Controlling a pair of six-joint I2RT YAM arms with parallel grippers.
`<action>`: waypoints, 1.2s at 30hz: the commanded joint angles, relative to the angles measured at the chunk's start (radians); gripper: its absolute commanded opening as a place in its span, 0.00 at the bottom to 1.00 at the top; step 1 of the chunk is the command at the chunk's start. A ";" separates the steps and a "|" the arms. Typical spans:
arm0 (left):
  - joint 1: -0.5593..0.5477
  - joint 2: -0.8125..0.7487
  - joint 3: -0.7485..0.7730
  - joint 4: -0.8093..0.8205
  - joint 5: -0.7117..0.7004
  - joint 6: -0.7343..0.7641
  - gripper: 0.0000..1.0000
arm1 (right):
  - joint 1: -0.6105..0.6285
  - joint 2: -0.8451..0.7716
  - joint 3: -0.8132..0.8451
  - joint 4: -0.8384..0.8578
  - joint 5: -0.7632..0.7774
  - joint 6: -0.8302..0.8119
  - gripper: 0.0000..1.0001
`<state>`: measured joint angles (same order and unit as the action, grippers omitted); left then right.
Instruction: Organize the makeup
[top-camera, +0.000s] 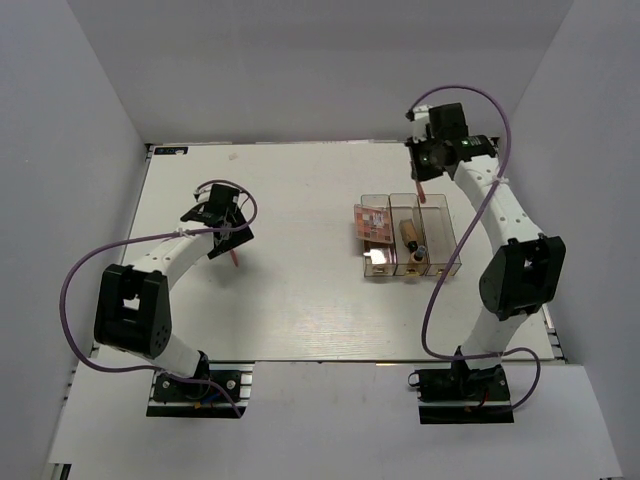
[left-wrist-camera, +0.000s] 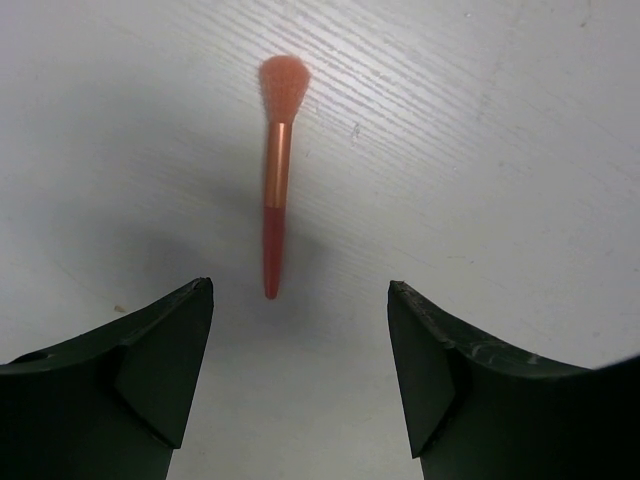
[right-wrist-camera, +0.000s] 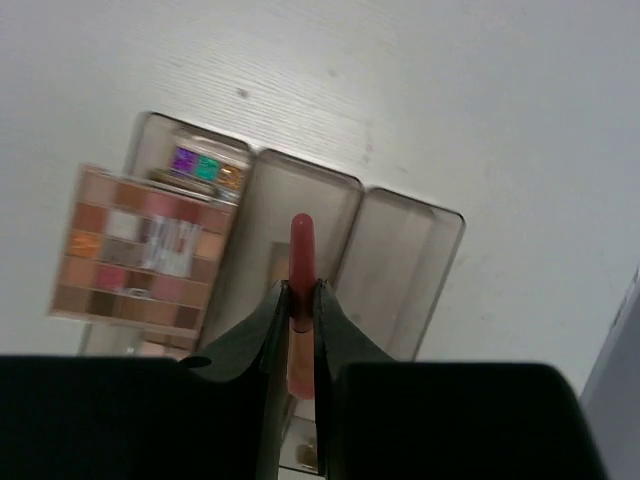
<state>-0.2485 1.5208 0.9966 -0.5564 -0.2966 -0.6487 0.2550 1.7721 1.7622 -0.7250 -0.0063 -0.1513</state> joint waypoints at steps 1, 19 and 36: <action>0.017 -0.010 -0.001 0.065 0.043 0.047 0.80 | -0.071 -0.020 -0.107 0.016 0.106 0.009 0.00; 0.035 0.047 -0.007 0.112 0.070 0.080 0.78 | -0.154 0.124 -0.222 -0.019 0.046 -0.039 0.45; 0.035 0.183 0.065 0.107 0.013 0.121 0.64 | -0.165 0.024 -0.158 -0.016 -0.182 -0.024 0.51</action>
<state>-0.2180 1.6878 1.0134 -0.4603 -0.2523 -0.5461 0.0956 1.8641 1.5517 -0.7563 -0.1284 -0.1856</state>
